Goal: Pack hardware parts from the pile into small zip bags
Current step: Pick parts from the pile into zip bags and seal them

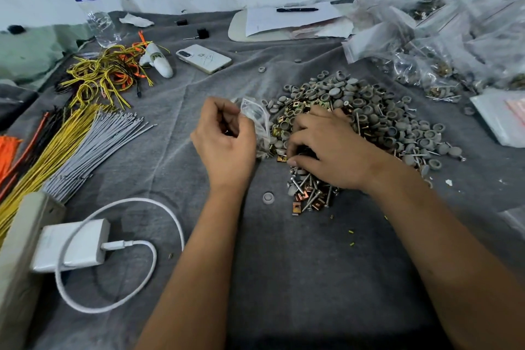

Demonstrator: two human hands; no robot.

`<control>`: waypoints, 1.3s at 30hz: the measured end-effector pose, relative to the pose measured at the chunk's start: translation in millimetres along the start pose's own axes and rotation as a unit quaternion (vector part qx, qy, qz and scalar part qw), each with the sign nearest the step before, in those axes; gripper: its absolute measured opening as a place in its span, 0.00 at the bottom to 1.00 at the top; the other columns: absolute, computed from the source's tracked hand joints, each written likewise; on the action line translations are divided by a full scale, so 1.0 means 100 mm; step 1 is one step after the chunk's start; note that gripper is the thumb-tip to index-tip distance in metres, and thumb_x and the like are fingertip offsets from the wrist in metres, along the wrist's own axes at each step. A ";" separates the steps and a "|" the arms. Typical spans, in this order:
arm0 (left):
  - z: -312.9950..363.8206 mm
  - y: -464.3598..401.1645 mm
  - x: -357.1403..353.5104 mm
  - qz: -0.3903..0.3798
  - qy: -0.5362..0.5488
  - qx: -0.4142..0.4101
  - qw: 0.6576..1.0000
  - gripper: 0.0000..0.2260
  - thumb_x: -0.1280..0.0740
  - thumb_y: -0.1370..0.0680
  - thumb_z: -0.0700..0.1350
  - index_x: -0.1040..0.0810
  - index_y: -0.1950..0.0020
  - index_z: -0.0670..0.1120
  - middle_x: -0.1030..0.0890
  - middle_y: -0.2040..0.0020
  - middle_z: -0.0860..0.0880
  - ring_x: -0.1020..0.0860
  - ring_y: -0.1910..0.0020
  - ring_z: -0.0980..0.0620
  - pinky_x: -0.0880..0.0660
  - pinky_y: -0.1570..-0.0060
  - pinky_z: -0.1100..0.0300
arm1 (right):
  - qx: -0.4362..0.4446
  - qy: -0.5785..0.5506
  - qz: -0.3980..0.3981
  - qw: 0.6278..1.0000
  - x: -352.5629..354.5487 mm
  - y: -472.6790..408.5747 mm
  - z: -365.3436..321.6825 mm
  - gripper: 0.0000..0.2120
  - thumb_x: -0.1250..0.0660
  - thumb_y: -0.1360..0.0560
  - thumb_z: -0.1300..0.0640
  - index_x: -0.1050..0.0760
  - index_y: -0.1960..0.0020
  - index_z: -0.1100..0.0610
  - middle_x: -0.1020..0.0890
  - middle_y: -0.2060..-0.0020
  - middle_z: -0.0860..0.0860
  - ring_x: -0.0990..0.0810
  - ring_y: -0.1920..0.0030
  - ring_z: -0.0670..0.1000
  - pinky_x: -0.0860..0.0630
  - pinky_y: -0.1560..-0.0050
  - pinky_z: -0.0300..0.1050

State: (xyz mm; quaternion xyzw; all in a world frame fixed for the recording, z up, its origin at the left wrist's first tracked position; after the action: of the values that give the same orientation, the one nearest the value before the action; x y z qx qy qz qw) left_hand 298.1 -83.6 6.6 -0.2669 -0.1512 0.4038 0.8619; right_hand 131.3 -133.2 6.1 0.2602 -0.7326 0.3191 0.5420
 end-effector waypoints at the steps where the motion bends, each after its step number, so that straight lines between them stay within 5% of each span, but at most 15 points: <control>1: -0.02 0.00 0.01 0.010 0.009 0.010 1.000 0.05 0.34 0.28 0.33 0.25 0.58 0.43 0.27 0.68 0.56 0.30 0.70 0.58 0.30 0.66 0.59 | 0.001 0.003 0.003 1.000 -0.01 0.00 0.00 0.05 0.31 0.21 0.45 0.19 0.52 0.44 0.28 0.51 0.41 0.39 0.44 0.43 0.43 0.43 0.49; 11: -0.03 -0.02 -0.07 -0.019 0.034 0.025 0.999 0.05 0.34 0.27 0.32 0.25 0.57 0.41 0.27 0.67 0.56 0.29 0.69 0.60 0.31 0.66 0.65 | -0.026 0.074 0.002 0.997 -0.05 -0.06 -0.12 0.19 0.30 0.25 0.38 0.20 0.38 0.45 0.24 0.41 0.47 0.35 0.33 0.52 0.37 0.31 0.58; 15: -0.05 -0.02 -0.05 -0.015 0.039 0.034 0.999 0.04 0.35 0.28 0.32 0.25 0.57 0.40 0.27 0.67 0.54 0.30 0.69 0.59 0.31 0.65 0.64 | -0.052 0.107 0.003 0.993 -0.06 -0.15 -0.21 0.12 0.29 0.22 0.44 0.18 0.44 0.49 0.22 0.44 0.48 0.32 0.34 0.54 0.35 0.32 0.58; 20: -0.07 -0.02 -0.06 -0.021 0.046 0.042 0.998 0.05 0.34 0.27 0.32 0.25 0.57 0.42 0.27 0.66 0.53 0.30 0.68 0.57 0.31 0.65 0.61 | -0.025 0.165 0.026 0.986 -0.14 -0.10 -0.25 0.09 0.35 0.18 0.53 0.23 0.40 0.53 0.25 0.40 0.51 0.34 0.34 0.55 0.38 0.31 0.58; 23: -0.08 -0.01 -0.09 -0.031 0.050 0.043 0.997 0.06 0.34 0.27 0.33 0.25 0.57 0.43 0.26 0.66 0.54 0.29 0.68 0.58 0.30 0.65 0.62 | -0.014 0.112 0.069 0.991 -0.06 -0.03 -0.16 0.11 0.38 0.17 0.50 0.23 0.40 0.53 0.27 0.40 0.49 0.36 0.35 0.53 0.40 0.34 0.54; 28: 0.01 0.03 -0.26 -0.109 0.035 -0.002 0.993 0.08 0.33 0.27 0.34 0.26 0.56 0.47 0.24 0.65 0.55 0.26 0.67 0.58 0.28 0.65 0.61 | -0.012 -0.050 0.302 0.952 0.45 0.10 -0.03 0.09 0.32 0.21 0.55 0.19 0.48 0.61 0.21 0.51 0.54 0.26 0.46 0.55 0.32 0.42 0.46; 33: 0.02 0.08 -0.38 -0.164 0.057 -0.003 0.985 0.09 0.32 0.25 0.36 0.25 0.54 0.50 0.23 0.62 0.53 0.25 0.65 0.54 0.26 0.64 0.54 | 0.002 -0.059 0.246 0.967 0.28 0.04 -0.02 0.08 0.25 0.25 0.56 0.14 0.48 0.58 0.22 0.56 0.53 0.26 0.49 0.54 0.30 0.49 0.43; 39: -0.01 0.06 -0.37 -0.165 0.067 0.012 0.984 0.08 0.33 0.25 0.36 0.25 0.54 0.49 0.24 0.64 0.52 0.27 0.67 0.54 0.30 0.64 0.59 | -0.002 -0.124 0.282 0.951 0.43 0.08 0.08 0.08 0.24 0.25 0.54 0.14 0.49 0.57 0.18 0.56 0.50 0.22 0.51 0.51 0.25 0.48 0.46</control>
State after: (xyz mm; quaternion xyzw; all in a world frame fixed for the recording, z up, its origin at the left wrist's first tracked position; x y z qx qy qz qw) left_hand 271.5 -109.1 0.3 -0.2546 -0.1303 0.2394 0.9279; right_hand 108.6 -134.8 43.9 0.0798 -0.8382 0.4227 0.3351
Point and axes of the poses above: each hand's wrist, its own y-axis away from the middle knuckle, its own x-axis out of the back of the hand, z = x × y, the point moved 8 cm from there along -y, towards the middle knuckle
